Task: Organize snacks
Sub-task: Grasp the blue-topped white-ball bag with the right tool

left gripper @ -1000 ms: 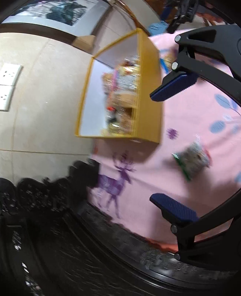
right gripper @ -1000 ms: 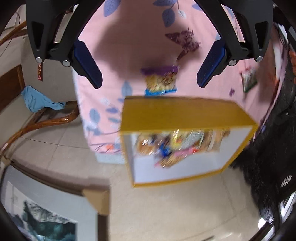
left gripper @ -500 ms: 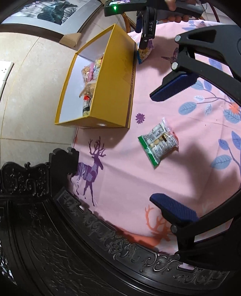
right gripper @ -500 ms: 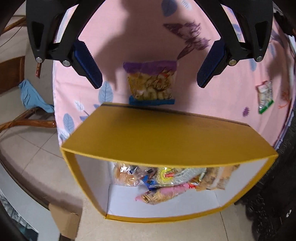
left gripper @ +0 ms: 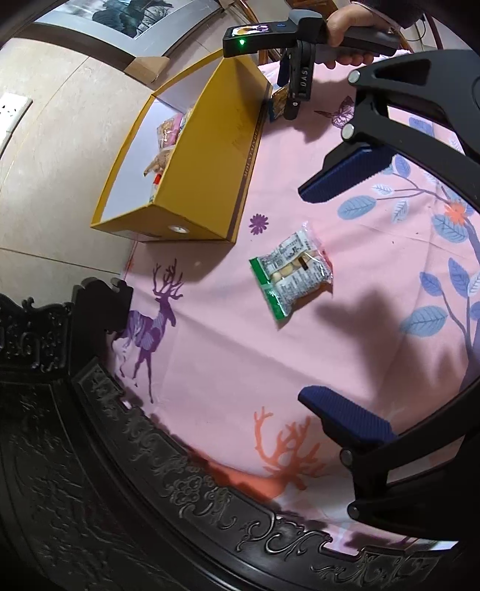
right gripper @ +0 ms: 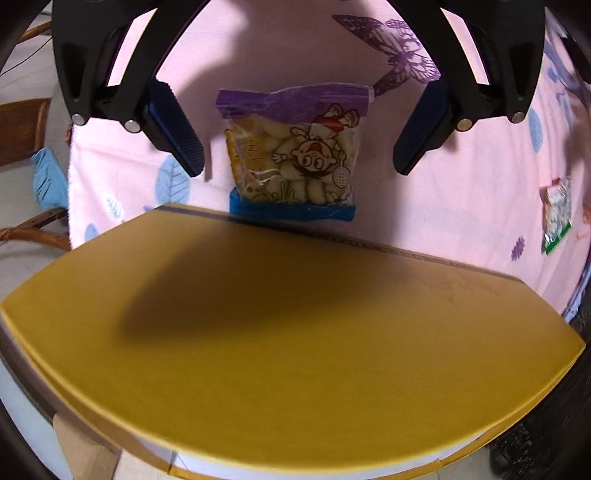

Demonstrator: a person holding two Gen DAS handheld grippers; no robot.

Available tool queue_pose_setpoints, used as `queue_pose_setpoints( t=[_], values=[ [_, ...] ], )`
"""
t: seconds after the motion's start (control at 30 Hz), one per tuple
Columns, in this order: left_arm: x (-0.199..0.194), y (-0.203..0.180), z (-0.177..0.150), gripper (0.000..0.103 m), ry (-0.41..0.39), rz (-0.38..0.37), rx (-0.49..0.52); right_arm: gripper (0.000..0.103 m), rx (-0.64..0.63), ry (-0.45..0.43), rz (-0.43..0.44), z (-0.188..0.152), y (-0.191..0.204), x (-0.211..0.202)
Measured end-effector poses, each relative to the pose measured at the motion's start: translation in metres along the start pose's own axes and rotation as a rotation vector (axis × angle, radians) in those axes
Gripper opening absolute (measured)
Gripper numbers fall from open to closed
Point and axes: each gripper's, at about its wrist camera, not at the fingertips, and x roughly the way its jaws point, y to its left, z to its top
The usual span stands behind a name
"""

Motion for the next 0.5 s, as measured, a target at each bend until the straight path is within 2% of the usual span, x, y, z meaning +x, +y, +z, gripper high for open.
queue_pose_setpoints(
  t=[0.03, 0.07, 0.1, 0.13, 0.27, 0.33, 0.5],
  values=[
    [0.0, 0.001, 0.0, 0.101, 0.001, -0.006, -0.006, 0.094, 0.015, 0.018, 0.02, 0.001, -0.002, 0.003],
    [0.0, 0.002, 0.0, 0.101, 0.001, -0.012, -0.011, 0.092, 0.011, 0.017, 0.006, 0.002, -0.001, 0.004],
    [-0.001, 0.003, -0.001, 0.101, -0.001, -0.02, -0.021, 0.085, -0.007, 0.015, -0.016, 0.003, 0.001, 0.004],
    [-0.001, 0.005, -0.001, 0.101, -0.003, -0.026, -0.031, 0.081, -0.035, 0.018, -0.042, 0.004, 0.004, 0.004],
    [0.0, 0.005, -0.003, 0.101, 0.007, -0.052, -0.064, 0.072, -0.038, -0.003, -0.033, 0.0, 0.006, 0.0],
    [0.001, 0.004, -0.005, 0.101, 0.014, -0.056, -0.066, 0.062, -0.031, -0.017, -0.033, -0.005, 0.006, -0.003],
    [0.002, 0.0, -0.007, 0.101, 0.025, -0.052, -0.038, 0.057, -0.031, -0.022, -0.016, -0.021, 0.015, -0.011]
  ],
)
